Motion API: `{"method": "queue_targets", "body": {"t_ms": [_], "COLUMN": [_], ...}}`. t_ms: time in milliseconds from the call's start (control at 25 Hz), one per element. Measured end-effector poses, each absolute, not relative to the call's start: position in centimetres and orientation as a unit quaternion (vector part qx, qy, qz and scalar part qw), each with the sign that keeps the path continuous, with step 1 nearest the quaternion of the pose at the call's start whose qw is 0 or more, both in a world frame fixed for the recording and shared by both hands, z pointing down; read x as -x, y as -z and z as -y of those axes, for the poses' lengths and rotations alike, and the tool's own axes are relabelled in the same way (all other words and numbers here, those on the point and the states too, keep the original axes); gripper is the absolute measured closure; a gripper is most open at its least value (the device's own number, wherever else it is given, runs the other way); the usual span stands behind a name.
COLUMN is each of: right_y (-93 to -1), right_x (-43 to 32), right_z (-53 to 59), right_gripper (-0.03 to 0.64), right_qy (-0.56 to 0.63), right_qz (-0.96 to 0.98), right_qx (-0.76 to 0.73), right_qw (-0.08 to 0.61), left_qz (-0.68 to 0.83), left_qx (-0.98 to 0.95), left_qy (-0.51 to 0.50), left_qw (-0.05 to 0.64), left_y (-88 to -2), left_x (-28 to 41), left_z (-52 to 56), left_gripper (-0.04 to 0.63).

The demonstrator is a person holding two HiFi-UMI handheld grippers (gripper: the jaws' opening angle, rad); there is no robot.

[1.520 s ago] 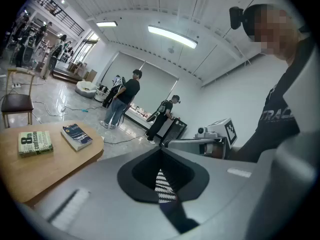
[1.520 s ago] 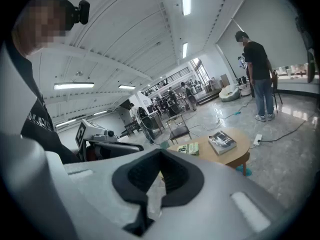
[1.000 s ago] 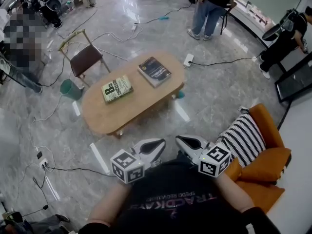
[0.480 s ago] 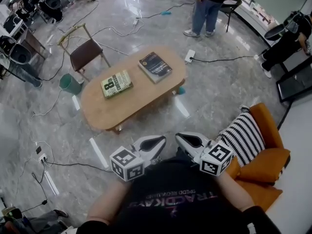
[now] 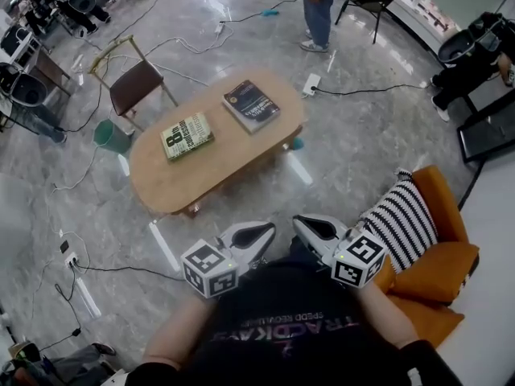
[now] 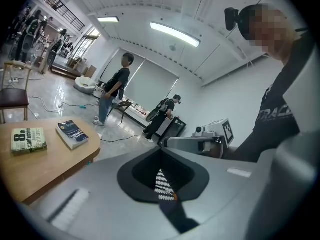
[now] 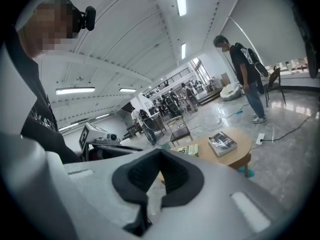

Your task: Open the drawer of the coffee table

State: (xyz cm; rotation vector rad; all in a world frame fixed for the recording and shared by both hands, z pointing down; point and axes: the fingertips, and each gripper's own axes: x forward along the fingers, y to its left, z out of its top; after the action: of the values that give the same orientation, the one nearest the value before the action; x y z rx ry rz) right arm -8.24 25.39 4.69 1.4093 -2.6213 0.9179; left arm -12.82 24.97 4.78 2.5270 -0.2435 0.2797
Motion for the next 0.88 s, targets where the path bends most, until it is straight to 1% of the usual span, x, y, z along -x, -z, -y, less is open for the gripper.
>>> {"method": "queue_targets", "body": {"t_ms": [240,400,560,880], "right_y": [-4.9,-5.5,-5.4,-5.8], "right_x": [7.1,5.0,1.8,-5.5], "right_z": [-24.1,-22.0,-18.9,-12.9], "right_gripper": [0.618,0.618,0.618,0.618], "right_qy": [-0.297,-0.304,-0.306,-0.297], "right_qz": [0.837,0.838,0.85,0.863], "right_qx": [-0.459,-0.453,-0.428,-0.407], "right_qw": [0.009,0.01,0.023,0.047], "left_qz": [0.099,0.134,0.162,0.184], "left_qx": [-0.944,-0.935,-0.931,-0.926], "left_qy": [-0.12,-0.112,-0.101,-0.11], "left_qw": [0.291,0.307,0.313,0.311], "left_y": [-5.3,-5.8,-5.9,-6.4], "left_x": [12.4,11.4,8.2,0.8], "left_z": [-24.0,-21.4,-18.4,-14.1], "left_gripper": [0.594,0.594,0.594,0.594]}}
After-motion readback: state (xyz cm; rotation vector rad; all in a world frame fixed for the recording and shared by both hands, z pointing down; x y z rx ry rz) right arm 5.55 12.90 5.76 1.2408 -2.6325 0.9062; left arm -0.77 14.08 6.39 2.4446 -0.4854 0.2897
